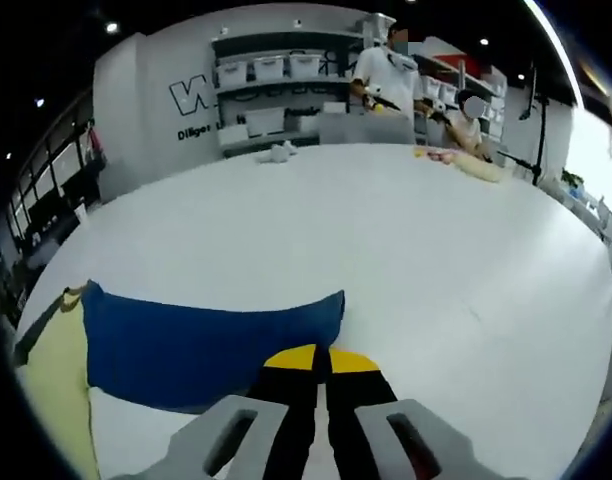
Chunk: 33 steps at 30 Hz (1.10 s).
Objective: Fold the garment on the visible template until the final outline fits inside the template.
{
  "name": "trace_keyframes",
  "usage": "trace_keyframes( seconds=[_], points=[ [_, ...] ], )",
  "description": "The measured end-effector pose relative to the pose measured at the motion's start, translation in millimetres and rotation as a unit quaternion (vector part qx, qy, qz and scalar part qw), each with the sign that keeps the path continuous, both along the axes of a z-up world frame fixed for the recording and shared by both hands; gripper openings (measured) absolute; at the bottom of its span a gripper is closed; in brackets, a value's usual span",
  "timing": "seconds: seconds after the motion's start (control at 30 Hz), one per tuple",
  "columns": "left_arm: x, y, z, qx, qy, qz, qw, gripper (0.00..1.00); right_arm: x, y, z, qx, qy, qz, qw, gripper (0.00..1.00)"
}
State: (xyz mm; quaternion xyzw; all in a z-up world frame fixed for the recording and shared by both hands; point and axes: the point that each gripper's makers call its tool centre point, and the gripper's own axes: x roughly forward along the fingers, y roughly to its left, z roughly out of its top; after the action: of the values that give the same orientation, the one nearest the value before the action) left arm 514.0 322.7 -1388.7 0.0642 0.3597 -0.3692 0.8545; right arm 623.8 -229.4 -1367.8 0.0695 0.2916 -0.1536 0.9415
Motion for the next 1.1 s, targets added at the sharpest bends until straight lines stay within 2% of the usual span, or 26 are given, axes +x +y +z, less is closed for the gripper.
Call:
trace_keyframes(
  seconds=[0.07, 0.1, 0.13, 0.33, 0.53, 0.63, 0.83, 0.93, 1.0, 1.03, 1.1],
  points=[
    [0.0, -0.4, -1.4, 0.000, 0.001, 0.001, 1.0000, 0.84, 6.2, 5.9, 15.7, -0.005, -0.022, 0.010, 0.9997, 0.00],
    [-0.1, -0.3, -1.8, -0.001, 0.001, 0.002, 1.0000, 0.85, 7.4, 7.5, 18.8, -0.009, -0.023, 0.014, 0.9996, 0.00],
    [-0.2, 0.0, -3.8, -0.003, 0.005, 0.006, 1.0000, 0.86, 11.9, 14.9, 33.6, -0.016, -0.037, 0.025, 0.9989, 0.00],
    [-2.3, 1.4, -4.1, -0.011, 0.004, 0.016, 0.9998, 0.92, 32.1, 41.9, 80.6, -0.038, -0.081, 0.066, 0.9938, 0.00],
    [-6.1, 1.0, -2.2, -0.021, -0.004, 0.016, 0.9996, 0.99, 53.9, 80.6, 124.4, -0.068, -0.118, 0.132, 0.9819, 0.00],
    [-10.2, -0.1, 0.3, -0.026, -0.008, 0.012, 0.9995, 0.99, 63.5, 108.0, 148.2, -0.082, -0.138, 0.168, 0.9728, 0.00],
    [-15.5, 2.8, 3.2, -0.029, -0.015, 0.011, 0.9994, 0.99, 76.8, 165.5, 180.1, -0.109, -0.158, 0.240, 0.9516, 0.00],
    [-16.6, 6.3, 5.5, -0.032, -0.019, 0.016, 0.9992, 0.99, 81.4, 193.6, 189.0, -0.108, -0.164, 0.265, 0.9439, 0.00],
    [-17.2, 7.9, 7.1, -0.034, -0.023, 0.019, 0.9990, 0.99, 85.1, 217.3, 193.7, -0.121, -0.166, 0.296, 0.9330, 0.00],
    [-17.3, 8.8, 7.8, -0.035, -0.024, 0.021, 0.9989, 0.99, 86.2, 226.0, 194.9, -0.118, -0.166, 0.300, 0.9318, 0.00],
    [-17.8, 11.0, 9.4, -0.037, -0.026, 0.025, 0.9987, 0.99, 90.1, 249.3, 197.2, -0.112, -0.172, 0.321, 0.9246, 0.00]
  ],
)
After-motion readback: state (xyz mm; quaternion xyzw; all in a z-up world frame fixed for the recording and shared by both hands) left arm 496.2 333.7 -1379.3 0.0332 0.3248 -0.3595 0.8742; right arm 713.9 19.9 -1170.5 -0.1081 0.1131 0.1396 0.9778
